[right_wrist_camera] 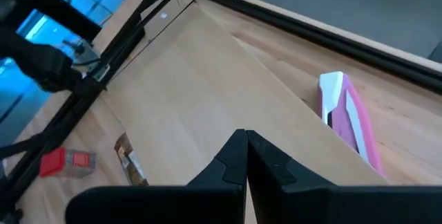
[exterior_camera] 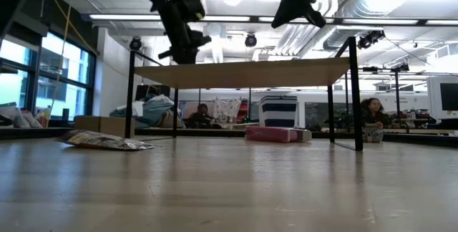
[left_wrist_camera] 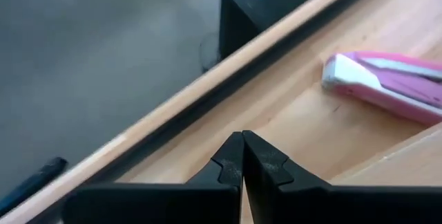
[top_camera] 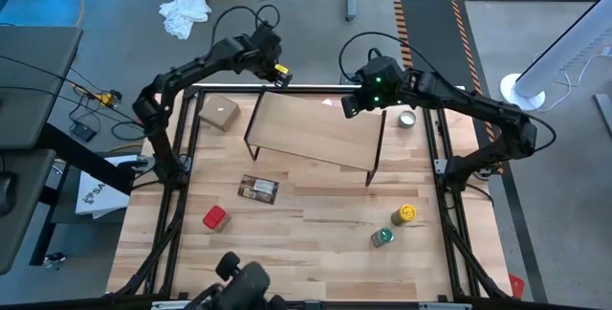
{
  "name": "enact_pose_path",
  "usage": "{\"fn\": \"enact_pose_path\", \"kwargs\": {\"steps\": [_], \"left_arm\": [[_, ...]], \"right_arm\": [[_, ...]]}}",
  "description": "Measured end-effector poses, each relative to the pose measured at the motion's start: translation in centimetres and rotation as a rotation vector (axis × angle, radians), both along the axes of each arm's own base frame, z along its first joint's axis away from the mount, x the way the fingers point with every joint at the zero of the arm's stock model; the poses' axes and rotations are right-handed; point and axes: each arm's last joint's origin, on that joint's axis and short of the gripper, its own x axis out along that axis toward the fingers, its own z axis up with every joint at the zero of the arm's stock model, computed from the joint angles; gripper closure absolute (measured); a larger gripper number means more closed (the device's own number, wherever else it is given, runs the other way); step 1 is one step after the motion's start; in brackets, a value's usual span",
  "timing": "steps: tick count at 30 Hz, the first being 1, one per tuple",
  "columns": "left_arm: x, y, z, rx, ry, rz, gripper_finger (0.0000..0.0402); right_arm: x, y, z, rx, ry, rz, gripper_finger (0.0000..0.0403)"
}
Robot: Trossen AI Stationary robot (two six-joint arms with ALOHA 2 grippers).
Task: Shelf spices
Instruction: Adjust the shelf on the center of table, then put the yellow seasoning bottle on the shelf
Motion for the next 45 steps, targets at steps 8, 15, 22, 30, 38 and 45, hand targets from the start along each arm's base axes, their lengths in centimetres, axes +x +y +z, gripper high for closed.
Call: {"fn": "enact_pose_path", "kwargs": {"steps": [8, 15, 22, 30, 38, 45], "left_arm": [[0.1, 1.4, -2.9, -0.15, 0.064, -0.049, 0.0401], [0.1, 0.0, -3.5, -0.217, 0.149, -0.096, 0.0401], [1.3, -3.0, -3.8, -0.298, 0.227, -0.177, 0.0401], [3.2, -7.1, -3.9, -0.33, 0.3, -0.292, 0.0401], [4.4, -8.4, -3.2, -0.254, 0.314, -0.322, 0.0401], [3.3, -8.7, 1.0, -0.121, 0.211, -0.351, 0.0401]], "right_arm": [[0.6, 1.7, 0.0, 0.024, -0.012, -0.013, 0.0403], [1.1, 3.3, 0.0, 0.008, -0.002, 0.01, 0.0403], [0.8, 5.4, -0.8, 0.029, 0.113, 0.068, 0.0403], [-0.7, 8.0, -0.8, -0.004, 0.218, 0.058, 0.0403], [-4.2, 8.9, 1.2, -0.087, 0.197, -0.087, 0.0403], [-8.0, 8.6, 2.7, -0.103, 0.192, -0.159, 0.0403]]}}
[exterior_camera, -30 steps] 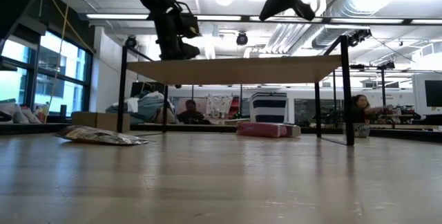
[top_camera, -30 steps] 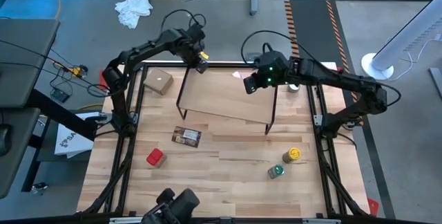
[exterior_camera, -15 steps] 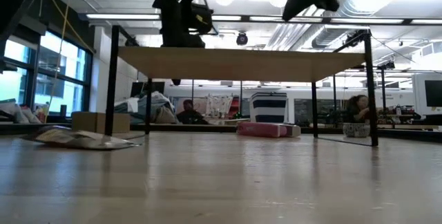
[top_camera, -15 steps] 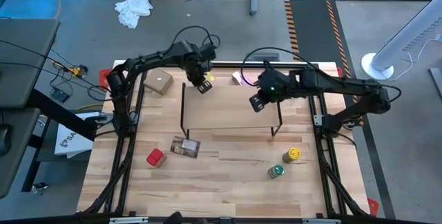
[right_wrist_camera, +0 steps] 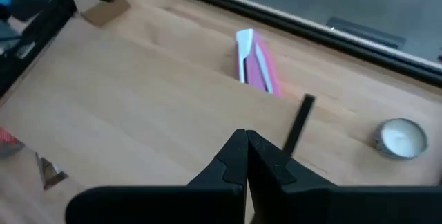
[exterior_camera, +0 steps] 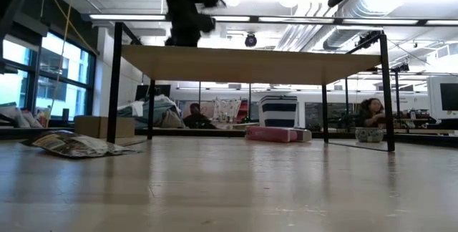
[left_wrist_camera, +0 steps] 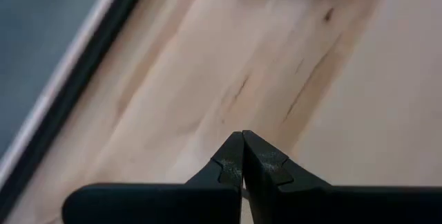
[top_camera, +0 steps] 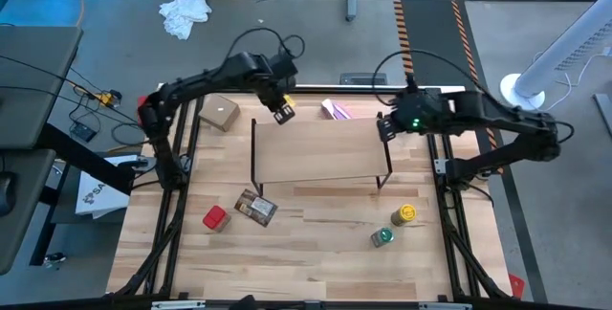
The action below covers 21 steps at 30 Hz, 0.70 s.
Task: Shelf spices
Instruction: Put the yellow seasoning bottle on the shelf
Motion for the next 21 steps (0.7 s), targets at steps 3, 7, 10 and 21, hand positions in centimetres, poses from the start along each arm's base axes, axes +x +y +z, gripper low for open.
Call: {"fn": "enact_pose_path", "kwargs": {"steps": [3, 7, 10, 21], "left_arm": [[-1.3, -1.6, 2.8, 0.048, -0.07, -0.05, 0.0401], [-3.5, -5.0, 6.4, 0.112, -0.192, -0.11, 0.0401], [-5.5, -8.0, 7.6, 0.174, -0.283, -0.12, 0.0401], [-12.0, -16.5, 4.0, 0.118, -0.622, 0.115, 0.0401]], "right_arm": [[-1.0, 0.0, 0.5, -0.015, -0.025, -0.025, 0.0403], [-2.0, 0.1, 0.8, -0.018, -0.017, -0.011, 0.0403], [-2.2, 0.6, 0.7, 0.004, 0.029, 0.103, 0.0403], [-1.2, 3.5, 1.3, -0.094, -0.005, 0.437, 0.0403]]}}
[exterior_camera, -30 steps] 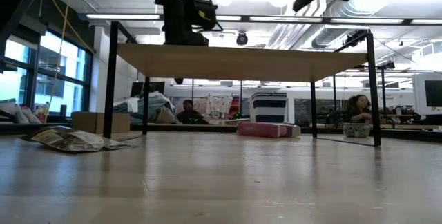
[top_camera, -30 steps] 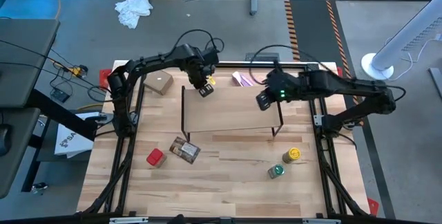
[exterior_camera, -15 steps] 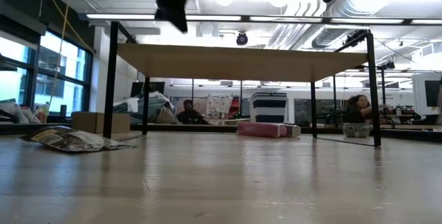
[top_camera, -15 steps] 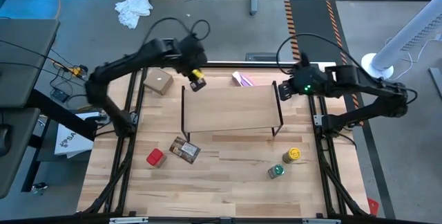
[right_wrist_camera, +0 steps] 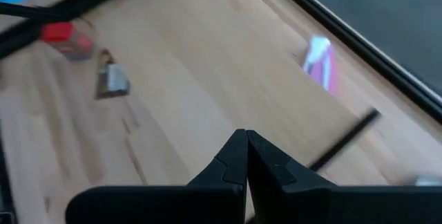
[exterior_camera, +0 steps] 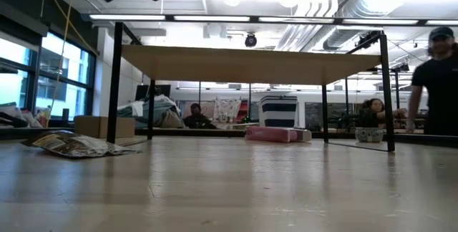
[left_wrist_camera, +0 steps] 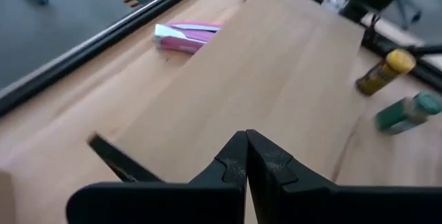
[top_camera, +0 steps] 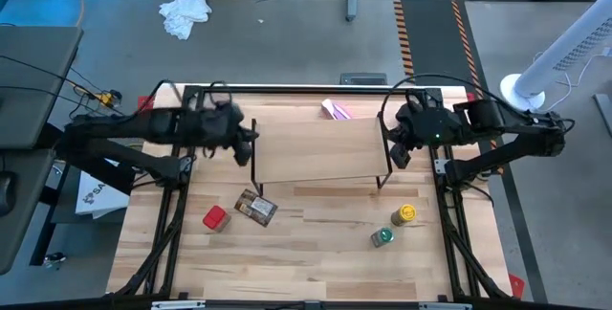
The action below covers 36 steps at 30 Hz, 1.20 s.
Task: Shelf spices
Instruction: Put the yellow seasoning bottle on the shelf
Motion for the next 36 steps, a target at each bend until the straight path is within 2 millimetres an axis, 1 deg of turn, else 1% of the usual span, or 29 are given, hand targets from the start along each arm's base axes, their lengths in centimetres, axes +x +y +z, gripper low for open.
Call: {"fn": "enact_pose_path", "kwargs": {"steps": [4, 9, 17, 23, 28, 31, 36], "left_arm": [[-0.9, -1.0, -0.2, -0.044, -0.051, 0.028, 0.0401], [-1.2, -1.6, -0.1, -0.07, -0.06, -0.02, 0.0401], [-1.2, -1.8, -0.2, 0.014, -0.003, -0.132, 0.0399], [-1.4, -1.9, -0.3, 0.026, 0.033, -0.22, 0.0388], [-1.4, -1.9, -0.4, 0.072, 0.063, -0.26, 0.0382], [-1.4, -1.9, -0.4, 0.089, 0.066, -0.269, 0.0381], [-1.4, -1.9, -0.4, 0.098, 0.058, -0.258, 0.038]], "right_arm": [[0.6, 0.2, 0.5, -0.007, -0.066, 0.062, 0.0403], [1.6, 0.5, 1.3, 0.012, -0.175, 0.145, 0.0403], [3.5, 1.1, 1.8, 0.074, -0.293, 0.175, 0.0403], [5.3, 1.6, 0.9, 0.143, -0.281, 0.136, 0.0403], [6.7, 2.4, -0.1, 0.218, -0.251, 0.105, 0.0403], [7.3, 2.8, -0.7, 0.238, -0.23, 0.101, 0.0403], [7.9, 2.8, -1.2, 0.238, -0.209, 0.094, 0.0403]]}}
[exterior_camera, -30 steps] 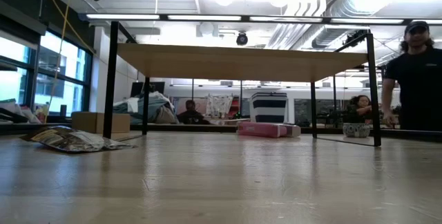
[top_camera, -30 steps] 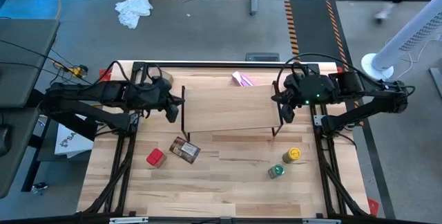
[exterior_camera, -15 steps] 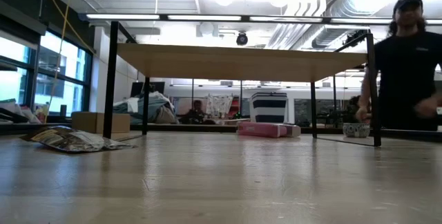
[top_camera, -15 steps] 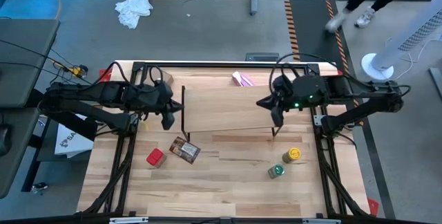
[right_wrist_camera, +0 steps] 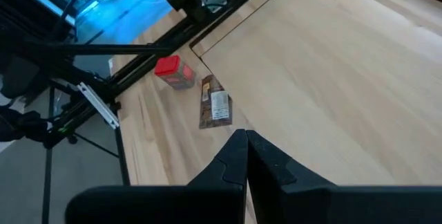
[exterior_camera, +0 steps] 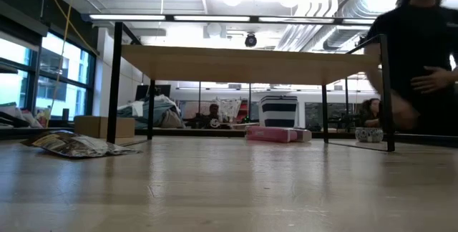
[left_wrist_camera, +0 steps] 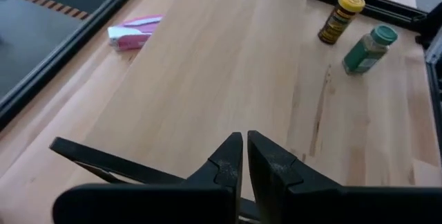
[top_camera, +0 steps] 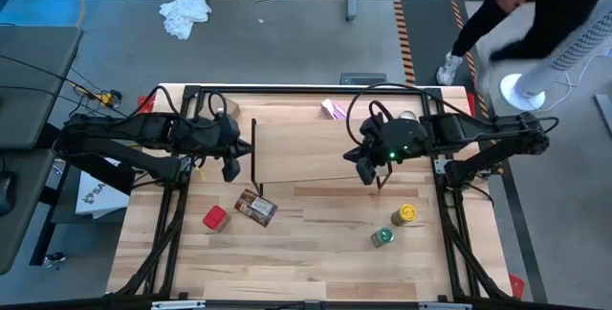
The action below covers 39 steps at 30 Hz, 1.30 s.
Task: Shelf spices
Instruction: Put the yellow seasoning bottle on the shelf
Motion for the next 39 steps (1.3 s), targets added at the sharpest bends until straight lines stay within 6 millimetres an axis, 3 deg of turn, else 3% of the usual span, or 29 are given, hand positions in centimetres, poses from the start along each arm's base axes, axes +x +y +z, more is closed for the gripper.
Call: {"fn": "enact_pose_path", "kwargs": {"steps": [15, 21, 25, 31, 39], "left_arm": [[1.1, 0.2, 0.1, 0.003, -0.068, 0.111, 0.038], [2.7, 0.0, -0.5, -0.001, -0.059, 0.103, 0.038], [3.6, -0.1, -1.2, -0.008, -0.024, 0.101, 0.038], [4.7, -0.3, -2.2, -0.03, 0.029, 0.068, 0.038], [5.1, -0.4, -2.6, -0.031, 0.046, 0.067, 0.0381]], "right_arm": [[0.0, -0.6, 0.0, 0.006, 0.005, 0.002, 0.0403], [-1.0, 0.3, -1.0, 0.005, 0.142, 0.049, 0.0391], [-2.4, 1.3, -2.0, 0.027, 0.311, 0.103, 0.0344], [-4.3, 4.0, -3.2, 0.056, 0.518, 0.176, 0.0229], [-5.8, 7.1, -6.3, -0.102, 0.873, 0.047, 0.0103]]}}
